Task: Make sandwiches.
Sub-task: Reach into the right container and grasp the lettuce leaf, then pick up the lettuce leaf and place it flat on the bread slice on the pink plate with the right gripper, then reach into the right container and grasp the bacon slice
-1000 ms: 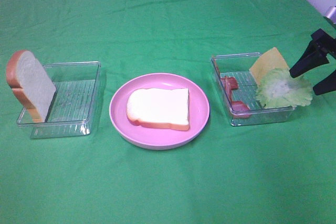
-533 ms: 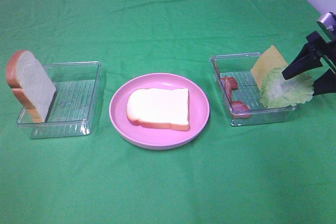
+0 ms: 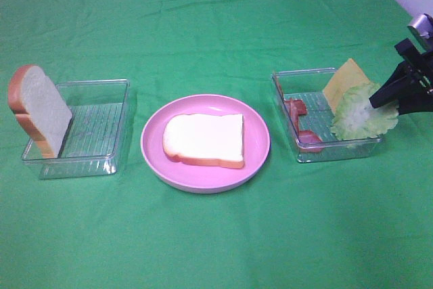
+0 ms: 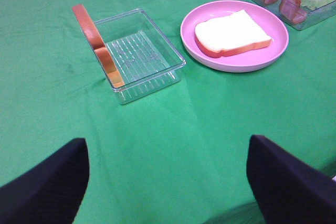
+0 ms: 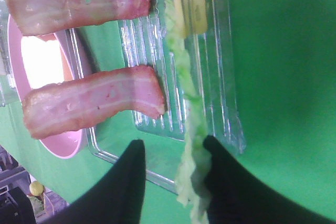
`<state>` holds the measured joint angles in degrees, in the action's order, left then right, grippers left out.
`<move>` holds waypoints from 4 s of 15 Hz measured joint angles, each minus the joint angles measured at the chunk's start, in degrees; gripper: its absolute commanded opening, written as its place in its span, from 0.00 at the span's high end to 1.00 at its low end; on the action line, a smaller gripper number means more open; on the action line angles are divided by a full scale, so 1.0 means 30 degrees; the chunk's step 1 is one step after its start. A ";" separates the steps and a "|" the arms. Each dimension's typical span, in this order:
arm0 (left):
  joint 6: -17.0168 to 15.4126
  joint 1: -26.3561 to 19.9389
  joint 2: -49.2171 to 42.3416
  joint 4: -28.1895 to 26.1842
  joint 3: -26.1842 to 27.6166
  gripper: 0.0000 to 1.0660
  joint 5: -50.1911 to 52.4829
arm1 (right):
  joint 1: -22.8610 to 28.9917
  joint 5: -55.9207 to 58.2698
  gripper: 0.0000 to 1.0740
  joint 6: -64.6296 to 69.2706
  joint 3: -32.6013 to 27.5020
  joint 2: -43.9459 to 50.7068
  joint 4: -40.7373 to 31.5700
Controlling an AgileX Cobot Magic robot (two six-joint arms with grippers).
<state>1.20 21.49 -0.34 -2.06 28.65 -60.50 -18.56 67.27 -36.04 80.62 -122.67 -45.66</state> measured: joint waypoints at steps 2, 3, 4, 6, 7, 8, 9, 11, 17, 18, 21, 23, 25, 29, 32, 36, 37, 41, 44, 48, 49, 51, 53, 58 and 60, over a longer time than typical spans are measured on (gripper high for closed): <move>0.0000 0.0000 0.0000 0.0000 0.0000 0.27 0.0000 | 0.0000 0.0000 0.97 0.0057 0.0000 0.0000 0.0000; 0.0000 0.0000 0.0000 0.0000 0.0000 0.27 0.0000 | 0.0000 0.0000 1.00 0.0057 0.0000 0.0000 0.0019; 0.0000 0.0000 0.0000 0.0000 0.0000 0.27 0.0000 | 0.0000 0.0000 1.00 0.0134 0.0000 0.0000 0.0153; 0.0000 0.0000 0.0000 0.0000 0.0000 0.27 0.0000 | 0.0000 0.0019 1.00 0.0153 0.0000 0.0057 0.0363; 0.0000 0.0000 0.0000 0.0000 0.0000 0.27 0.0000 | 0.0000 0.0038 1.00 0.0153 0.0000 0.0248 0.0420; 0.0000 0.0000 0.0000 0.0000 0.0000 0.27 0.0000 | 0.0000 0.0210 1.00 0.0153 0.0000 0.0573 0.0458; 0.0000 0.0000 0.0000 0.0000 0.0000 0.27 0.0000 | 0.0000 0.0382 1.00 0.0210 0.0000 0.0993 0.0458; 0.0000 0.0000 0.0000 0.0000 0.0000 0.27 0.0000 | 0.0115 0.0573 1.00 0.0573 0.0000 0.2311 0.0458; 0.0000 0.0000 0.0000 0.0000 0.0000 0.27 0.0000 | 0.4163 0.0592 1.00 0.0688 0.0000 0.5596 0.0497; 0.0000 0.0000 0.0000 0.0000 0.0000 0.27 0.0000 | 0.5329 0.0611 1.00 0.0688 0.0000 0.5882 0.0458; 0.0000 0.0000 0.0000 0.0000 0.0000 0.27 0.0000 | 0.8289 0.0630 1.00 0.1050 0.0000 0.6245 -0.0153; 0.0000 0.0000 0.0000 0.0000 0.0000 0.27 0.0000 | 1.1516 -0.1146 1.00 0.1585 0.0000 0.6245 -0.0879; 0.0000 0.0000 0.0000 0.0000 0.0000 0.27 0.0000 | 1.3369 -0.3018 1.00 0.1967 0.0000 0.6035 -0.1394; 0.0000 0.0000 0.0000 0.0000 0.0000 0.27 0.0000 | 1.5031 -0.5691 1.00 0.2578 0.0000 0.4507 -0.3361; 0.0000 0.0000 0.0000 0.0000 0.0000 0.27 0.0000 | 1.5069 -0.6360 1.00 0.2273 0.0000 0.3228 -0.5309; 0.0000 0.0000 0.0000 0.0000 0.0000 0.27 0.0000 | 1.5069 -0.6551 1.00 0.1509 0.0000 0.0821 -0.7448; 0.0000 0.0000 0.0000 0.0000 0.0000 0.27 0.0000 | 1.5069 -0.6704 1.00 0.1509 0.0000 0.0688 -0.7468; 0.0000 0.0000 0.0000 0.0000 0.0000 0.27 0.0000 | 1.4821 -0.7830 1.00 0.3170 0.0000 0.0726 -0.5290; 0.0000 0.0000 0.0000 0.0000 0.0000 0.27 0.0000 | 1.4630 -0.7945 1.00 0.5615 0.0000 0.0726 -0.2024; 0.0000 0.0000 0.0000 0.0000 0.0000 0.27 0.0000 | 1.4630 -0.7964 0.81 0.6665 0.0000 0.0726 -0.0038; 0.0000 0.0000 0.0000 0.0000 0.0000 0.27 0.0000 | 1.4630 -0.8021 0.73 0.6761 0.0000 0.0726 0.0363; 0.0019 0.0000 0.0000 0.0000 0.0000 0.27 0.0000 | 1.4630 -0.8289 0.56 0.7066 0.0000 0.0726 0.0688; 0.0019 0.0000 0.0000 0.0000 0.0000 0.27 0.0000 | 1.4630 -0.8365 0.44 0.7066 0.0057 0.0726 0.0917; 0.0057 0.0000 0.0000 0.0000 0.0000 0.27 0.0000 | 1.4630 -0.8174 0.34 0.7678 0.0688 0.2655 0.2521; 0.0057 0.0000 0.0000 0.0000 0.0000 0.27 0.0000 | 1.4630 -0.7601 0.34 0.9072 0.0707 0.3858 0.4316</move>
<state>1.38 21.49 -0.34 -2.06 28.65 -60.50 25.32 44.46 -8.82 82.74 -111.10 -32.72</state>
